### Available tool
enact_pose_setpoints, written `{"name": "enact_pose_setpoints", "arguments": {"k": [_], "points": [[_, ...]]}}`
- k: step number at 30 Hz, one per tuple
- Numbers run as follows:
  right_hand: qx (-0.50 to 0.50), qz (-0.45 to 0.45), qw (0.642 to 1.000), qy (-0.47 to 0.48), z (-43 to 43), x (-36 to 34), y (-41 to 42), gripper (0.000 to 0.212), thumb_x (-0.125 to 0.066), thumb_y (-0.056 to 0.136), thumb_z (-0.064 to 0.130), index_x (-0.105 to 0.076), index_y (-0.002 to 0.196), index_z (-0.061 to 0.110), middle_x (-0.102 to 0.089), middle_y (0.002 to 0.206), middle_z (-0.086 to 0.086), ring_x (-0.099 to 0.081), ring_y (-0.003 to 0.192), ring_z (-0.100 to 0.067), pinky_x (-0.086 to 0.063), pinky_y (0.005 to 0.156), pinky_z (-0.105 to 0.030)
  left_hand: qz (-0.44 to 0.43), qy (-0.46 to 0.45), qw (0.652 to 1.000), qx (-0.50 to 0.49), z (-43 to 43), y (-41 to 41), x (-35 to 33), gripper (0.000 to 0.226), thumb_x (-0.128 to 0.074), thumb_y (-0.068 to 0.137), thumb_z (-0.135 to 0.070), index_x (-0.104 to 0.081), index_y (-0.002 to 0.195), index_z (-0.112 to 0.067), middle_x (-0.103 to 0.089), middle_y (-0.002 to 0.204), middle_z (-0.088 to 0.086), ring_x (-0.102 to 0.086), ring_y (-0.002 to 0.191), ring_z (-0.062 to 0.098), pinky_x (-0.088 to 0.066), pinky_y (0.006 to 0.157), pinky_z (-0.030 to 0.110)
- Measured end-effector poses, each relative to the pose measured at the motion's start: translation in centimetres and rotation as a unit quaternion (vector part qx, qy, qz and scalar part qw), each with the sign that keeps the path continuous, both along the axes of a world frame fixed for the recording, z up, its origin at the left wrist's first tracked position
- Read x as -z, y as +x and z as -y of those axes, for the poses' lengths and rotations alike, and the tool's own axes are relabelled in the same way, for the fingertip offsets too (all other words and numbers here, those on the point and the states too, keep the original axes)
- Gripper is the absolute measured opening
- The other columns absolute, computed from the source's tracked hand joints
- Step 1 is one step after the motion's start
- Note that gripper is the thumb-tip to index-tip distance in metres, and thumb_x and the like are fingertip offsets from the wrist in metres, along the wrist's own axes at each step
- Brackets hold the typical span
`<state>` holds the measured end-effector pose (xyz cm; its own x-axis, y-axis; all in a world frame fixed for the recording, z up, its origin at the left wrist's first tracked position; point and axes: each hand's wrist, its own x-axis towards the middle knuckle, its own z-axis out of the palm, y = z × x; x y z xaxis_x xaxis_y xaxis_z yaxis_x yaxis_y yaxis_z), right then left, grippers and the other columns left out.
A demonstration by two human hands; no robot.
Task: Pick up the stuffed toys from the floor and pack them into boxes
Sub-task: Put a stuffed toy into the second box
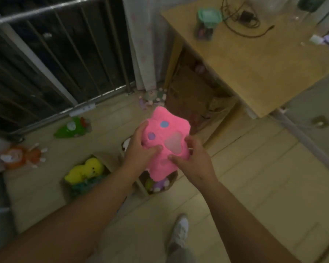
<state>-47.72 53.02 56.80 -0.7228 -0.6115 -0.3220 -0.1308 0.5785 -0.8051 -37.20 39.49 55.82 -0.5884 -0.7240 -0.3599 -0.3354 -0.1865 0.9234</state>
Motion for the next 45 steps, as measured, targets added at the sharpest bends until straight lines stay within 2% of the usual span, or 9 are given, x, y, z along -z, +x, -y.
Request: {"name": "enact_pose_setpoints", "arguments": {"k": [4,9,15,19,23,30,34,39,45], "points": [[-0.059,0.025,0.998,0.022,-1.2,3.5,-2.5,0.074,-0.083,0.064,0.039,-0.044,0.127,0.030,-0.052,0.114,0.014,-0.057,0.105,-0.012,-0.054,0.088,-0.037,0.007,0.014,0.998,-0.069,-3.0,-0.3,4.2,0.080,-0.073,0.076,-0.003,-0.036,0.139,-0.034,-0.049,0.130,-0.008,-0.054,0.117,0.018,-0.051,0.094,0.042],[-0.106,0.047,0.993,0.036,-1.4,10.4,-2.1,0.072,-0.083,0.064,0.037,-0.045,0.125,0.030,-0.057,0.115,0.012,-0.058,0.102,-0.012,-0.053,0.087,-0.035,0.030,0.011,0.993,-0.110,-4.7,1.1,10.6,0.079,-0.070,0.078,0.004,-0.034,0.140,-0.030,-0.047,0.135,-0.002,-0.052,0.116,0.016,-0.051,0.074,0.014],[-0.123,0.059,0.988,0.070,-0.9,21.0,-0.9,0.069,-0.082,0.063,0.038,-0.045,0.121,0.031,-0.060,0.118,0.007,-0.060,0.103,-0.015,-0.052,0.086,-0.037,0.090,-0.031,0.990,-0.108,-4.7,2.9,21.0,0.085,-0.081,0.069,-0.013,-0.034,0.133,-0.045,-0.044,0.143,-0.007,-0.050,0.123,0.015,-0.050,0.095,0.038],[-0.128,0.054,0.986,0.091,-0.8,26.9,-0.6,0.063,-0.080,0.067,0.036,-0.045,0.119,0.031,-0.059,0.113,0.010,-0.059,0.098,-0.013,-0.049,0.078,-0.028,0.087,0.009,0.990,-0.112,-4.8,3.2,27.6,0.088,-0.079,0.070,-0.007,-0.034,0.140,-0.038,-0.043,0.143,-0.003,-0.050,0.124,0.017,-0.051,0.092,0.036],[-0.122,0.019,0.987,0.104,0.1,32.0,-0.2,0.048,-0.077,0.068,0.029,-0.042,0.100,0.036,-0.056,0.087,0.017,-0.058,0.080,-0.010,-0.038,0.057,-0.015,0.093,-0.014,0.992,-0.082,-4.2,3.1,34.4,0.085,-0.075,0.063,-0.031,-0.034,0.137,-0.047,-0.043,0.144,-0.008,-0.049,0.127,0.015,-0.049,0.097,0.048],[-0.114,0.022,0.981,0.158,1.0,42.0,1.0,0.041,-0.071,0.076,0.029,-0.040,0.100,0.035,-0.058,0.093,0.009,-0.061,0.083,-0.017,-0.033,0.052,-0.021,0.128,-0.002,0.990,-0.055,-3.6,2.8,44.5,0.074,-0.061,0.066,-0.022,-0.041,0.133,-0.046,-0.055,0.131,-0.012,-0.056,0.117,0.011,-0.053,0.091,0.045],[-0.129,0.008,0.977,0.170,0.9,47.1,2.3,0.052,-0.069,0.080,0.029,-0.040,0.123,0.029,-0.061,0.114,0.003,-0.063,0.100,-0.024,-0.038,0.068,-0.024,0.156,0.003,0.987,-0.039,-3.8,3.3,48.8,0.070,-0.059,0.081,-0.006,-0.036,0.138,-0.041,-0.049,0.132,-0.017,-0.053,0.120,0.010,-0.050,0.097,0.041],[-0.169,-0.012,0.972,0.166,0.4,52.0,4.3,0.056,-0.064,0.084,0.028,-0.041,0.134,0.029,-0.058,0.125,-0.002,-0.059,0.110,-0.024,-0.050,0.085,-0.034,0.203,-0.054,0.977,-0.025,-5.0,4.9,53.0,0.066,-0.053,0.091,-0.014,-0.026,0.146,-0.038,-0.040,0.146,-0.004,-0.046,0.128,0.015,-0.049,0.099,0.043],[-0.186,-0.004,0.962,0.202,1.4,55.3,4.5,0.053,-0.058,0.087,0.023,-0.044,0.138,0.029,-0.057,0.130,-0.004,-0.057,0.112,-0.023,-0.044,0.087,-0.026,0.260,-0.166,0.951,-0.019,-5.1,4.7,54.0,0.061,-0.048,0.093,-0.010,-0.025,0.149,-0.023,-0.022,0.154,0.002,-0.033,0.133,0.012,-0.035,0.108,0.029]]}}
